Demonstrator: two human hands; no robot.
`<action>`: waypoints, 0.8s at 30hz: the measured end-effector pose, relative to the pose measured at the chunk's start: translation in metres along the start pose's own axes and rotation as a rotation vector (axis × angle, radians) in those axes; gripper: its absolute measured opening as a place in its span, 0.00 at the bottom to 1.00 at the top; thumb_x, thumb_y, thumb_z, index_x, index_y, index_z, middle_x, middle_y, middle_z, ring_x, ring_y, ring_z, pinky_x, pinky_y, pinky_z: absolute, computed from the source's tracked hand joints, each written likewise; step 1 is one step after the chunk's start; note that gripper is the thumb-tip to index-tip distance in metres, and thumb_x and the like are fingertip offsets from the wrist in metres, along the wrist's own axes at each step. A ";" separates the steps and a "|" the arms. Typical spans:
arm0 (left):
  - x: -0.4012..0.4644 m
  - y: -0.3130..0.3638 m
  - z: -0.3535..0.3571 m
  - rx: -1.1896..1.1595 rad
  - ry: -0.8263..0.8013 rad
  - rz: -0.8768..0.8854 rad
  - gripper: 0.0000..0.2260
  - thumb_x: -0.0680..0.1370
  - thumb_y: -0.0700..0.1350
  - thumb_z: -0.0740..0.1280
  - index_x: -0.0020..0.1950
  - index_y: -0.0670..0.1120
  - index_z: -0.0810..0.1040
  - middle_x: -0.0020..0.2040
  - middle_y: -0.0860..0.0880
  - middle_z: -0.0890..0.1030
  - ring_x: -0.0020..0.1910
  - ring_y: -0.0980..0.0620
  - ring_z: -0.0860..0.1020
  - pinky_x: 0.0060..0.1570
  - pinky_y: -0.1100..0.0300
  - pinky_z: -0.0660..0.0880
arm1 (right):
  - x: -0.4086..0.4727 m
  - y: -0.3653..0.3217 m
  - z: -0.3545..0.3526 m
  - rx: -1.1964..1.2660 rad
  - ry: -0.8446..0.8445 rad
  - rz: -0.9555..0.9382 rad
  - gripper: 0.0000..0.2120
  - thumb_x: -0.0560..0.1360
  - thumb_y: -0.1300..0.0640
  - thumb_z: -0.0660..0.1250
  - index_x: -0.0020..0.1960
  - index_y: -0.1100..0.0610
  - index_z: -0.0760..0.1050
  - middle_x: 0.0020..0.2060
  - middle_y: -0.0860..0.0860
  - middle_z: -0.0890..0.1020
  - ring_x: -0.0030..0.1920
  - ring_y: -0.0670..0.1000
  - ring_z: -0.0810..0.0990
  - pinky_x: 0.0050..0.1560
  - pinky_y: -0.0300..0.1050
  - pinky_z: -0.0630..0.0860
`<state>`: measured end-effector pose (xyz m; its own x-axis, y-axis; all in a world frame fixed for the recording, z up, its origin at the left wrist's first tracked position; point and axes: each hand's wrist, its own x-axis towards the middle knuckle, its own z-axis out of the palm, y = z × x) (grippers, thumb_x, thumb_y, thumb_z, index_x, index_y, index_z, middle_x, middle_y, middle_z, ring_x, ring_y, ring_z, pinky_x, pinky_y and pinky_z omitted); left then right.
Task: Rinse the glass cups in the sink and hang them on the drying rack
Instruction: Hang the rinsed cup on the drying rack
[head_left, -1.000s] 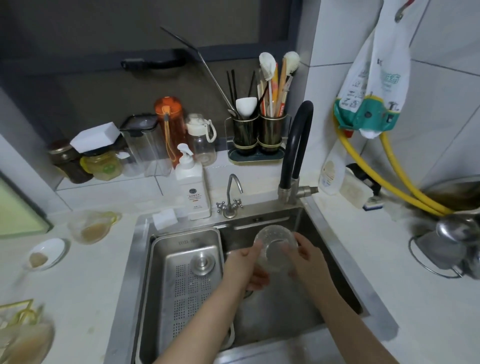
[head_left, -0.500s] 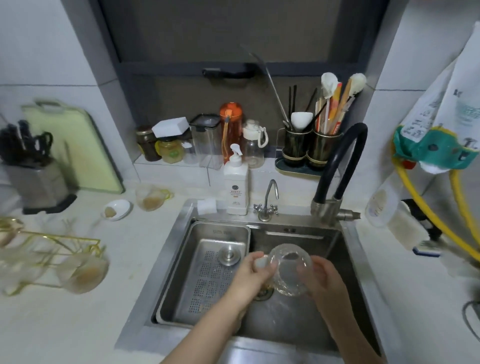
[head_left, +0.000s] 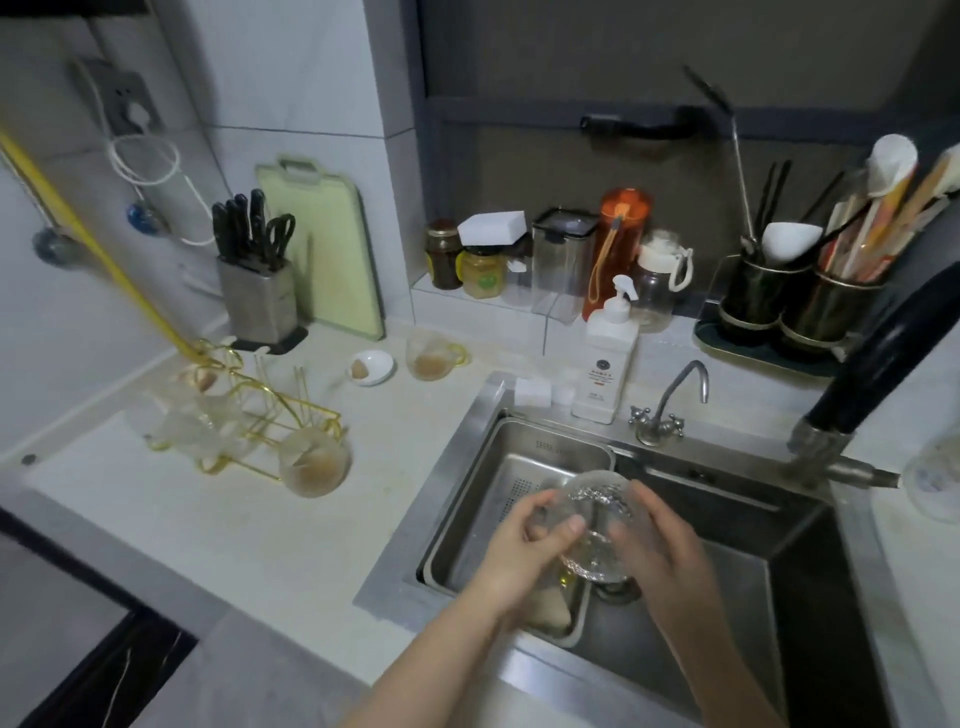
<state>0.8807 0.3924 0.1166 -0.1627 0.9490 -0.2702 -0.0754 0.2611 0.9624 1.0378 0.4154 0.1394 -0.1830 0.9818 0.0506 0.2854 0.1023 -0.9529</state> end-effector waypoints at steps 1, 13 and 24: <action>-0.002 0.004 -0.012 -0.014 0.023 0.011 0.26 0.66 0.57 0.75 0.61 0.55 0.74 0.47 0.46 0.80 0.46 0.53 0.80 0.52 0.59 0.77 | 0.003 -0.007 0.010 0.030 -0.021 0.016 0.19 0.74 0.56 0.69 0.61 0.43 0.69 0.53 0.37 0.74 0.53 0.34 0.75 0.49 0.29 0.71; -0.031 0.030 -0.268 -0.134 0.372 0.119 0.21 0.74 0.49 0.73 0.65 0.52 0.72 0.58 0.47 0.79 0.53 0.50 0.81 0.53 0.52 0.78 | 0.033 -0.087 0.261 0.178 -0.247 -0.054 0.21 0.71 0.58 0.73 0.62 0.49 0.72 0.61 0.47 0.75 0.57 0.42 0.78 0.53 0.32 0.76; -0.045 0.001 -0.432 -0.133 0.539 0.034 0.19 0.76 0.49 0.70 0.65 0.49 0.72 0.53 0.45 0.80 0.31 0.56 0.78 0.35 0.61 0.76 | 0.028 -0.120 0.438 0.051 -0.353 -0.021 0.24 0.72 0.56 0.73 0.66 0.55 0.71 0.59 0.46 0.73 0.59 0.44 0.73 0.46 0.20 0.70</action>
<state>0.4626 0.2731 0.1167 -0.6450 0.7223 -0.2494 -0.1793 0.1742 0.9683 0.5865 0.3609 0.1245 -0.5049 0.8628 -0.0276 0.2328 0.1054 -0.9668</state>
